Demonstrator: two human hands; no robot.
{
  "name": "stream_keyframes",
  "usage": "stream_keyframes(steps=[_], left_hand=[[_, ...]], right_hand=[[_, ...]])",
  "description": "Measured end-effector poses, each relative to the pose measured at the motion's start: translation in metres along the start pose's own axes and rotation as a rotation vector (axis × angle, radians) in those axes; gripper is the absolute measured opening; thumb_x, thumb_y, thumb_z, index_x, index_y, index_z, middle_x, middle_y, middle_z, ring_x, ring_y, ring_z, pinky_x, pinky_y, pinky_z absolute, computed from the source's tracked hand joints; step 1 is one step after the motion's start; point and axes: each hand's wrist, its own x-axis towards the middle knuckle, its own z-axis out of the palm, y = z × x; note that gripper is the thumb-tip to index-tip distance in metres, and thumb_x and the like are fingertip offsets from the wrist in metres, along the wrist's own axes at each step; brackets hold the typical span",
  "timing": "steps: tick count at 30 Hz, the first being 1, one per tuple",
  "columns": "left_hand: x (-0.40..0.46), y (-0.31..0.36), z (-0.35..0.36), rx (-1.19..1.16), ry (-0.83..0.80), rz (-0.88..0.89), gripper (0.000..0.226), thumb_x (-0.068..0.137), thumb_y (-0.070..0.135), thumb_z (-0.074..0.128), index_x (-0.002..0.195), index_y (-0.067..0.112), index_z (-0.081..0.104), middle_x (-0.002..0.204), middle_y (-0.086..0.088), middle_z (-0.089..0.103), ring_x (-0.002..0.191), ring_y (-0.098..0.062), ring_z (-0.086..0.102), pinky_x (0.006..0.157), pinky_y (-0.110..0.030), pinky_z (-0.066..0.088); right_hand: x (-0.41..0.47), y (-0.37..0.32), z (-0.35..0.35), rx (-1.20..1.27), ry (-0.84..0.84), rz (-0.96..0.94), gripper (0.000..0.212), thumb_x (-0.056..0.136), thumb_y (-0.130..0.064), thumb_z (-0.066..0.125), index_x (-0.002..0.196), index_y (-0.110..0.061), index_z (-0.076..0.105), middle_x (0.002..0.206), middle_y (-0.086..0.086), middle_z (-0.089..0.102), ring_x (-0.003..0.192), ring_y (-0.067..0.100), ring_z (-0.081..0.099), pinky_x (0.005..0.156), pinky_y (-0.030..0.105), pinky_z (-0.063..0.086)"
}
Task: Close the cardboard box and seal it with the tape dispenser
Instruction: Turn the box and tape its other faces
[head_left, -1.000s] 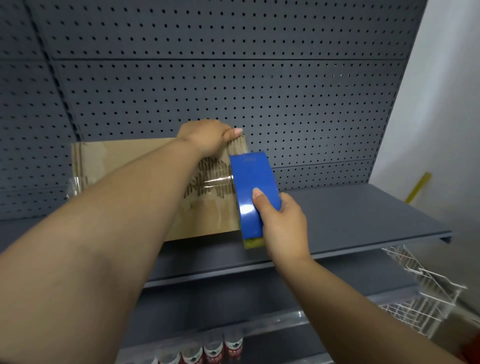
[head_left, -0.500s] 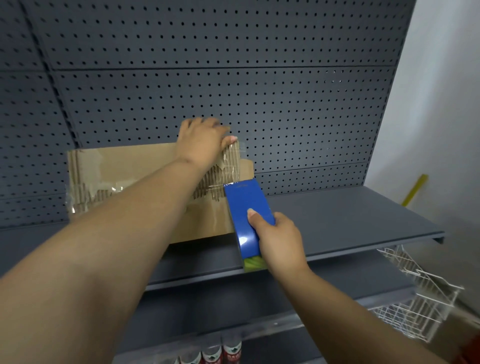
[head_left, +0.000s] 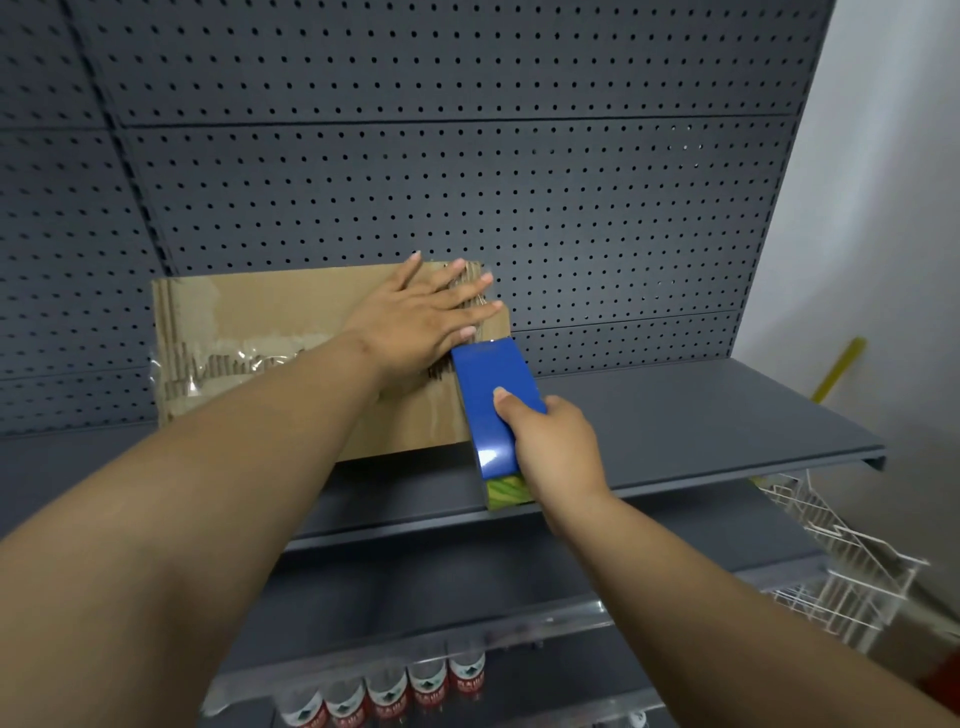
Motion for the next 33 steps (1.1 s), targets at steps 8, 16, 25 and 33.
stream_keyframes(steps=[8, 16, 25, 33], left_hand=[[0.001, 0.002, -0.004, -0.021, -0.033, -0.015, 0.045, 0.100, 0.041, 0.014, 0.144, 0.046, 0.005, 0.155, 0.018, -0.004, 0.143, -0.009, -0.010, 0.112, -0.040, -0.014], [0.004, 0.003, -0.009, -0.054, -0.093, -0.032, 0.045, 0.100, 0.042, 0.016, 0.144, 0.045, 0.007, 0.155, 0.017, -0.004, 0.143, -0.010, -0.011, 0.113, -0.042, -0.013], [0.004, 0.003, -0.009, -0.029, -0.107, -0.045, 0.046, 0.099, 0.044, 0.013, 0.144, 0.046, 0.006, 0.155, 0.016, -0.004, 0.143, -0.011, -0.009, 0.113, -0.045, -0.010], [0.006, 0.007, -0.007, -0.022, -0.105, -0.056, 0.045, 0.100, 0.042, 0.014, 0.145, 0.045, 0.008, 0.156, 0.015, -0.003, 0.144, -0.013, -0.008, 0.112, -0.047, -0.012]], right_hand=[[-0.007, 0.004, -0.003, -0.037, 0.021, -0.032, 0.031, 0.088, -0.041, 0.055, 0.071, -0.017, 0.048, 0.073, -0.001, 0.055, 0.064, 0.018, 0.052, 0.055, 0.029, 0.036], [-0.010, 0.001, -0.004, -0.067, 0.001, -0.060, 0.029, 0.088, -0.042, 0.054, 0.072, -0.019, 0.046, 0.070, -0.005, 0.052, 0.060, 0.011, 0.050, 0.052, 0.026, 0.034], [-0.021, 0.030, -0.005, -0.081, -0.019, -0.006, 0.029, 0.087, -0.045, 0.054, 0.079, -0.017, 0.052, 0.079, 0.000, 0.059, 0.074, 0.020, 0.059, 0.064, 0.031, 0.045], [-0.027, 0.046, -0.013, -0.118, -0.032, 0.005, 0.033, 0.088, -0.046, 0.053, 0.082, -0.013, 0.053, 0.080, 0.002, 0.058, 0.069, 0.019, 0.056, 0.058, 0.029, 0.043]])
